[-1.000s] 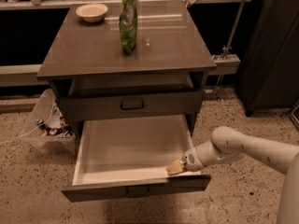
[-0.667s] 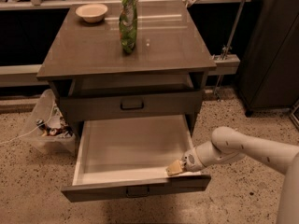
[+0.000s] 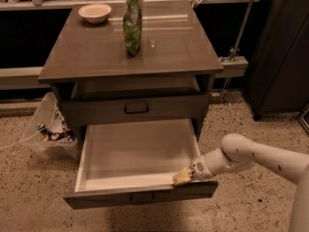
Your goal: Close middle drawer
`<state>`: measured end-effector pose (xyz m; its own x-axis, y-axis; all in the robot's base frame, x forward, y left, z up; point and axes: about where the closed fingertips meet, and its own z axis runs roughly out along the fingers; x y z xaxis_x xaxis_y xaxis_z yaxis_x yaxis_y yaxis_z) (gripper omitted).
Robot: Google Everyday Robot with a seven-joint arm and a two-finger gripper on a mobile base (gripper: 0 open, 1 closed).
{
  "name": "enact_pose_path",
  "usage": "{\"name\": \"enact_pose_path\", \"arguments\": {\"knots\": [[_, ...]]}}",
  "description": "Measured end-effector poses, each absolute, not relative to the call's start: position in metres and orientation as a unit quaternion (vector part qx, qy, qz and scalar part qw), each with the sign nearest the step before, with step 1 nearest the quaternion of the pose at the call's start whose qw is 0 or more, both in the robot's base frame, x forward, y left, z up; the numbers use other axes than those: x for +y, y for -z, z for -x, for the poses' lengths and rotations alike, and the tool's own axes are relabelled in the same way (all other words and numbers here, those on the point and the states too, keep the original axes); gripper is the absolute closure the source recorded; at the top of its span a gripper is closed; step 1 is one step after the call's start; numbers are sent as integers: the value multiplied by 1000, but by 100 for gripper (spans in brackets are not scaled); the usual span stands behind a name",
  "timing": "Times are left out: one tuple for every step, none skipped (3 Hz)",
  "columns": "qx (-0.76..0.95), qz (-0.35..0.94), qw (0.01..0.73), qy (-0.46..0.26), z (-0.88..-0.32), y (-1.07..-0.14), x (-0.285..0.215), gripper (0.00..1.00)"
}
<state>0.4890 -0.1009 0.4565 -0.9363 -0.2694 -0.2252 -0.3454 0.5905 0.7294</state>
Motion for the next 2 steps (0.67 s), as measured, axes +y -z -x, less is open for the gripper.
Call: {"name": "enact_pose_path", "arguments": {"knots": [[890, 182, 50, -416, -481, -460, -96, 100], [889, 196, 63, -408, -461, -471, -98, 100]]}}
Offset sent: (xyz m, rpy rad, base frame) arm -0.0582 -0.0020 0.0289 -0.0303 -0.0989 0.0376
